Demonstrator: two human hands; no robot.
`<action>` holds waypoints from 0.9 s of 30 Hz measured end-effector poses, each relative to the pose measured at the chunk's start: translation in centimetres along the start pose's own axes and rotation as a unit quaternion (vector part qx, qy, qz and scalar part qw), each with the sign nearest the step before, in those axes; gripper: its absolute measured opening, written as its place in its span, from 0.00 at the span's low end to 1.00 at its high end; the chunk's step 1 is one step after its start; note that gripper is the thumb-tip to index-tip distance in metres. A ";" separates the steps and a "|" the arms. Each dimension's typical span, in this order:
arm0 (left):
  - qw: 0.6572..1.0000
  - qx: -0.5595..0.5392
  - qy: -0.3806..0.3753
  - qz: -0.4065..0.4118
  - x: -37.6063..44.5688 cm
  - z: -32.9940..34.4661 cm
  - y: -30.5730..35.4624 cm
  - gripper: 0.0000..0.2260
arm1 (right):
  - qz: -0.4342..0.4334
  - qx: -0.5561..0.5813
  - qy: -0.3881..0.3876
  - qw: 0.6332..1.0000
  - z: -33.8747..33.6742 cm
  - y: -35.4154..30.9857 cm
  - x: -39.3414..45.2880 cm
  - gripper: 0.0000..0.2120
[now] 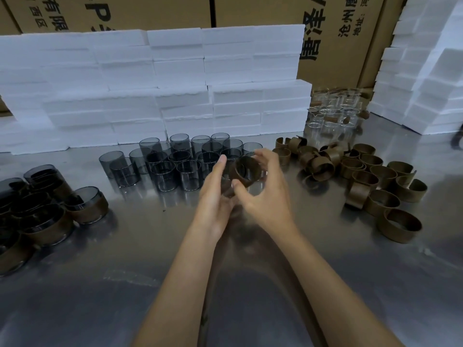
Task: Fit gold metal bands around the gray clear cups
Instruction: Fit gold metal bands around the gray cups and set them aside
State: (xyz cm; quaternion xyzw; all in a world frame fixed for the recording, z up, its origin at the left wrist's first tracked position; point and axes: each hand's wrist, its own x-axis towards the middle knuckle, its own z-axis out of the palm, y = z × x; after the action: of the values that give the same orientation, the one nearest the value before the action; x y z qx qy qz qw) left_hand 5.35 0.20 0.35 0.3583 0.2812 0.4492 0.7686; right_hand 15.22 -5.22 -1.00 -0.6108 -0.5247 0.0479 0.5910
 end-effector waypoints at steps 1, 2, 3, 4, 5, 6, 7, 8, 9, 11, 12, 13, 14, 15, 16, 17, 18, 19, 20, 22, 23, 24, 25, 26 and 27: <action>1.000 0.011 -0.005 0.007 0.0 -0.1 0.0 0.27 | -0.008 -0.005 -0.011 1.000 0.1 0.0 0.0 0.29; 1.000 0.026 -0.006 0.014 0.0 -0.1 0.0 0.27 | -0.015 -0.010 -0.014 1.000 0.2 0.0 0.0 0.29; 0.999 0.041 -0.005 0.019 0.0 -0.1 -0.1 0.27 | -0.022 -0.017 -0.013 1.000 0.2 0.0 0.0 0.27; 0.998 0.053 -0.005 0.023 0.0 -0.1 -0.1 0.28 | -0.031 -0.024 -0.009 0.999 0.1 0.0 0.0 0.25; 0.998 0.060 -0.005 0.026 -0.1 -0.1 -0.1 0.29 | -0.037 -0.029 -0.007 0.999 0.1 -0.1 0.0 0.23; 0.998 0.064 -0.005 0.028 -0.2 -0.1 -0.1 0.31 | -0.041 -0.031 -0.007 0.999 0.1 -0.2 -0.1 0.22; 0.997 0.068 -0.004 0.031 -0.2 -0.2 -0.2 0.32 | -0.042 -0.032 -0.011 0.999 0.0 -0.2 -0.1 0.22; 0.997 0.070 -0.004 0.033 -0.2 -0.2 -0.3 0.32 | -0.040 -0.030 -0.018 0.999 0.0 -0.2 -0.1 0.22; 0.997 0.072 -0.003 0.036 -0.2 -0.2 -0.4 0.31 | -0.035 -0.022 -0.027 0.999 -0.1 -0.2 0.0 0.22; 0.996 0.073 0.000 0.041 0.0 -0.4 -0.6 0.26 | -0.002 0.042 -0.039 0.998 -0.3 -0.4 0.2 0.23; 0.996 0.075 0.002 0.041 0.0 -0.4 -0.7 0.23 | 0.030 0.102 -0.033 0.994 -0.5 -0.5 0.4 0.23; 0.996 0.079 0.003 0.041 0.1 -0.4 -0.7 0.21 | 0.065 0.167 -0.018 0.984 -0.6 -0.6 0.5 0.22; 0.996 0.085 -0.001 0.039 0.1 -0.4 -0.7 0.20 | 0.102 0.215 0.002 0.971 -0.7 -0.6 0.7 0.21; 0.995 0.091 -0.009 0.036 0.1 -0.3 -0.8 0.20 | 0.142 0.238 0.017 0.961 -0.9 -0.6 0.9 0.20; 0.994 0.099 -0.020 0.033 0.1 -0.2 -0.8 0.20 | 0.181 0.240 0.015 0.954 -0.9 -0.4 1.1 0.22; 0.993 0.111 -0.032 0.029 0.0 0.0 -0.9 0.21 | 0.219 0.238 -0.005 0.946 -1.0 -0.3 1.2 0.23; 0.991 0.126 -0.040 0.025 0.0 0.2 -1.0 0.21 | 0.256 0.239 -0.035 0.936 -1.0 -0.1 1.2 0.25; 0.989 0.138 -0.041 0.024 -0.1 0.3 -1.1 0.21 | 0.287 0.247 -0.065 0.923 -1.1 0.0 1.3 0.25; 0.988 0.146 -0.038 0.024 -0.1 0.4 -1.3 0.21 | 0.304 0.252 -0.088 0.914 -1.2 0.1 1.3 0.26; 0.987 0.154 -0.031 0.028 -0.1 0.4 -1.4 0.21 | 0.302 0.252 -0.105 0.913 -1.3 0.5 1.4 0.27; 0.987 0.156 -0.030 0.029 -0.1 0.3 -1.3 0.21 | 0.294 0.247 -0.103 0.918 -1.3 0.6 1.4 0.28; 0.987 0.157 -0.031 0.028 -0.1 0.2 -1.3 0.21 | 0.285 0.245 -0.100 0.921 -1.2 0.7 1.4 0.30; 0.987 0.157 -0.032 0.026 -0.1 0.2 -1.2 0.21 | 0.278 0.246 -0.097 0.923 -1.2 0.7 1.2 0.30; 0.987 0.154 -0.032 0.025 -0.1 0.1 -1.2 0.21 | 0.275 0.247 -0.094 0.925 -1.1 0.8 1.2 0.30; 0.988 0.152 -0.031 0.025 -0.1 0.1 -1.2 0.21 | 0.271 0.245 -0.086 0.927 -1.0 1.0 1.1 0.30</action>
State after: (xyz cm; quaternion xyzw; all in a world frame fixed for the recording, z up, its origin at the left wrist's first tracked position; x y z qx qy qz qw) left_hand 5.96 -0.35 -0.50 0.4914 0.3132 0.4094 0.7020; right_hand 16.94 -4.89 -0.83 -0.5595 -0.3600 0.3858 0.6391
